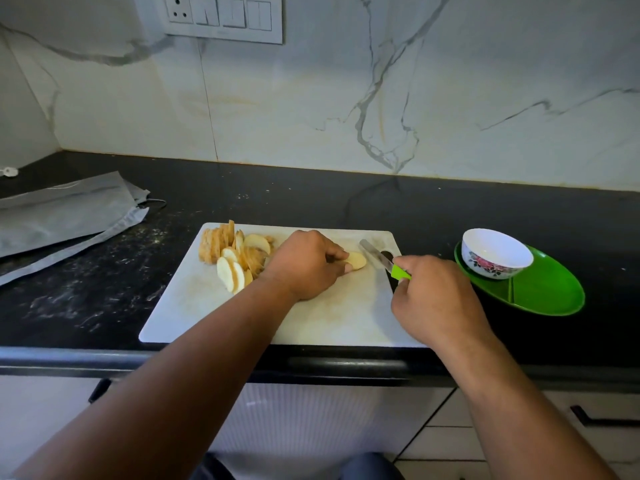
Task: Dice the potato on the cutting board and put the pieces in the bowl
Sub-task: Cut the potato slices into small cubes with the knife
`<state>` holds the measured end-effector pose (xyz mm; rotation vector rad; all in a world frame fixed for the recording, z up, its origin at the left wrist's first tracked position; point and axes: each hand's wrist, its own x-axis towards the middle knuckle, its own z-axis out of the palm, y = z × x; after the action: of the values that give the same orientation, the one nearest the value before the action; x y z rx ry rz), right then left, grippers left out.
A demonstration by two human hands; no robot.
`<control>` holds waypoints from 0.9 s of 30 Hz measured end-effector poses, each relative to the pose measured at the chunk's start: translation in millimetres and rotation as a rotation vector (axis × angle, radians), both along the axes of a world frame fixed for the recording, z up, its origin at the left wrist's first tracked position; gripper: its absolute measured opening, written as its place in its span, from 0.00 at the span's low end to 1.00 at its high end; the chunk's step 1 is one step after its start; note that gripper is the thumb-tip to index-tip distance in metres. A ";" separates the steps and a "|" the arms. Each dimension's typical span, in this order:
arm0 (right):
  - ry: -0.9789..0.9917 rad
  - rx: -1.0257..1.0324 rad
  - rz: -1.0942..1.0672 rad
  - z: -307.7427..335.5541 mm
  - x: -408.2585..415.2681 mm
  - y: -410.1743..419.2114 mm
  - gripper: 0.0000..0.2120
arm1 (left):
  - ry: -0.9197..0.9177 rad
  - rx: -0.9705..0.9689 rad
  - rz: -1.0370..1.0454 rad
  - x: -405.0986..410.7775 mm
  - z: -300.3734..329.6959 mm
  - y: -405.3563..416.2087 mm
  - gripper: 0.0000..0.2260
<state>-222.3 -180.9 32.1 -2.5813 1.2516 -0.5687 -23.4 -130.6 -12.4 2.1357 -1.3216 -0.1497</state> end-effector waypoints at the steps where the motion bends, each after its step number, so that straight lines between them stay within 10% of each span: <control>1: 0.002 -0.014 -0.005 2.2 -0.3 6.1 0.23 | -0.030 0.002 -0.008 -0.5 -0.7 0.1 0.14; 27: 0.245 -0.093 -0.008 15.7 16.1 47.9 0.14 | -0.138 0.028 -0.002 -3.8 -0.8 -3.1 0.11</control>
<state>-206.2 -133.0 47.7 -2.7929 1.3375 -0.3256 -27.1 -133.7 -13.2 2.2017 -1.4070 -0.0220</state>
